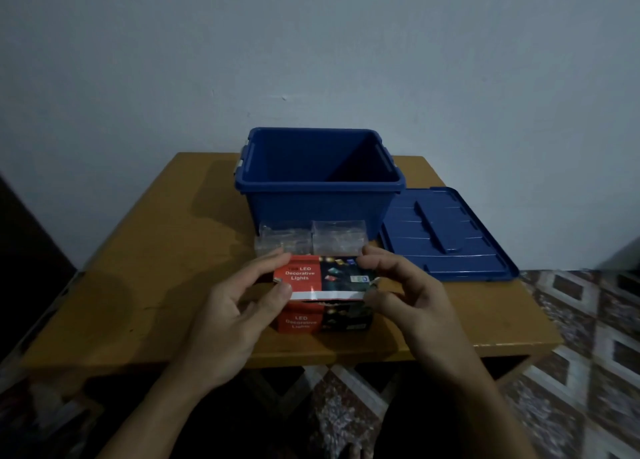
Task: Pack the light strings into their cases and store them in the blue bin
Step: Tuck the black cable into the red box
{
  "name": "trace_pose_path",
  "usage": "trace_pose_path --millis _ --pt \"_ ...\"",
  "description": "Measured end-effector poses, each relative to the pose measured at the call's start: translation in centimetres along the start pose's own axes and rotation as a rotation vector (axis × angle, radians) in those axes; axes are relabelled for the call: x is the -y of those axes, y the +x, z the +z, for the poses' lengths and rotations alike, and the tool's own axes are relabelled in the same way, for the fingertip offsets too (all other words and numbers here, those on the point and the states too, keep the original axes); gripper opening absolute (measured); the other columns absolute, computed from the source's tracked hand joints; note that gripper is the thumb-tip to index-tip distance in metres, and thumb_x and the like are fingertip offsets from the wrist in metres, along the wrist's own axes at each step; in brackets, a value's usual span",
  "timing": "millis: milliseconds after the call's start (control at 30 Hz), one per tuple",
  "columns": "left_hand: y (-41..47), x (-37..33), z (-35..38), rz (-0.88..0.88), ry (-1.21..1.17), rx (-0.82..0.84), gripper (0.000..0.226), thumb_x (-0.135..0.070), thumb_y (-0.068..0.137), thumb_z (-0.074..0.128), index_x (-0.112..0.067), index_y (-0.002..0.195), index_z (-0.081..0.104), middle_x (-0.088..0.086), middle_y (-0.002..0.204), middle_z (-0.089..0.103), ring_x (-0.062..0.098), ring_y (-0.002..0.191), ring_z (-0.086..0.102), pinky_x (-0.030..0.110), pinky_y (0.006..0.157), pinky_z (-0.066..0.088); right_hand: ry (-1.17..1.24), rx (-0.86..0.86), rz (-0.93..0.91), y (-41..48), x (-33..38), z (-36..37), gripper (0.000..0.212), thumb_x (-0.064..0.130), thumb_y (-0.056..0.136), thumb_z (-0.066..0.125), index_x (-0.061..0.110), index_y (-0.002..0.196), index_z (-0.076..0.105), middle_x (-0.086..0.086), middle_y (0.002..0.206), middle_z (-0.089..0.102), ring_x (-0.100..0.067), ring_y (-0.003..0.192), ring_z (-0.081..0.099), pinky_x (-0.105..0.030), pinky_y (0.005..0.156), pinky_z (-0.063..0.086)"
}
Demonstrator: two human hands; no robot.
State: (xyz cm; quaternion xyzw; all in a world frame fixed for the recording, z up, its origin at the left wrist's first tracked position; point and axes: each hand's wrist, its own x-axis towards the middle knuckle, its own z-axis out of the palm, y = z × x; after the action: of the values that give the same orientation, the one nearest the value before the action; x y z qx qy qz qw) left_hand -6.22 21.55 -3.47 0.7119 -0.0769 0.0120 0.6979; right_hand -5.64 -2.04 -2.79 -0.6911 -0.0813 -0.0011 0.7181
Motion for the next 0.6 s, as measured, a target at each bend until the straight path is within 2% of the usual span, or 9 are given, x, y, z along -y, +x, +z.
trace_pose_path --millis 67,167,333,433,500,600 --pt "0.05 0.31 -0.02 -0.004 -0.038 -0.016 0.032 -0.042 0.085 0.072 -0.04 0.117 0.071 -0.019 0.132 0.061 0.001 0.123 0.056 0.027 0.081 0.059 -0.004 0.005 -0.009 0.01 -0.29 0.0 0.023 0.015 0.082 0.074 0.022 0.105 0.074 0.015 0.136 0.059 0.003 0.121 0.057 -0.034 0.082 0.061" --pt "0.17 0.65 0.15 0.043 0.009 -0.044 0.036 -0.028 0.082 0.065 -0.036 0.116 0.072 -0.015 0.132 0.062 -0.002 0.118 0.058 0.022 0.078 0.058 -0.009 0.0 -0.013 0.13 -0.25 0.03 0.019 0.02 0.079 0.074 0.02 0.098 0.074 0.012 0.135 0.06 -0.001 0.123 0.057 -0.037 0.083 0.061" --pt "0.35 0.52 0.08 0.082 0.038 -0.038 0.033 -0.028 0.08 0.065 -0.044 0.107 0.074 -0.021 0.128 0.063 -0.006 0.119 0.056 0.021 0.077 0.058 -0.012 -0.003 -0.015 0.17 -0.09 -0.05 0.019 0.018 0.079 0.074 0.013 0.098 0.072 0.01 0.135 0.06 -0.004 0.12 0.061 -0.038 0.08 0.062" --pt "0.33 0.53 0.15 0.064 0.02 -0.047 0.03 -0.023 0.081 0.067 -0.032 0.108 0.077 -0.016 0.132 0.061 -0.007 0.115 0.057 0.021 0.074 0.058 -0.043 0.003 -0.014 0.22 -0.2 -0.14 0.011 0.011 0.084 0.074 0.015 0.094 0.071 0.015 0.134 0.06 -0.001 0.119 0.06 -0.039 0.081 0.062" --pt "0.27 0.42 0.23 0.043 -0.021 -0.058 0.028 -0.021 0.081 0.067 -0.023 0.106 0.078 -0.015 0.132 0.061 -0.007 0.113 0.059 0.021 0.072 0.058 -0.094 -0.001 -0.016 0.32 -0.32 -0.08 0.013 0.005 0.087 0.072 0.018 0.089 0.071 0.019 0.132 0.06 0.003 0.12 0.057 -0.042 0.084 0.062" --pt "0.24 0.42 0.37 0.026 -0.053 -0.076 0.025 -0.022 0.082 0.065 -0.021 0.103 0.079 -0.016 0.127 0.064 -0.005 0.114 0.059 0.022 0.072 0.058 -0.134 -0.038 -0.016 0.45 -0.47 0.06 0.016 0.007 0.091 0.067 0.02 0.084 0.07 0.022 0.128 0.06 0.006 0.118 0.056 -0.043 0.086 0.061"
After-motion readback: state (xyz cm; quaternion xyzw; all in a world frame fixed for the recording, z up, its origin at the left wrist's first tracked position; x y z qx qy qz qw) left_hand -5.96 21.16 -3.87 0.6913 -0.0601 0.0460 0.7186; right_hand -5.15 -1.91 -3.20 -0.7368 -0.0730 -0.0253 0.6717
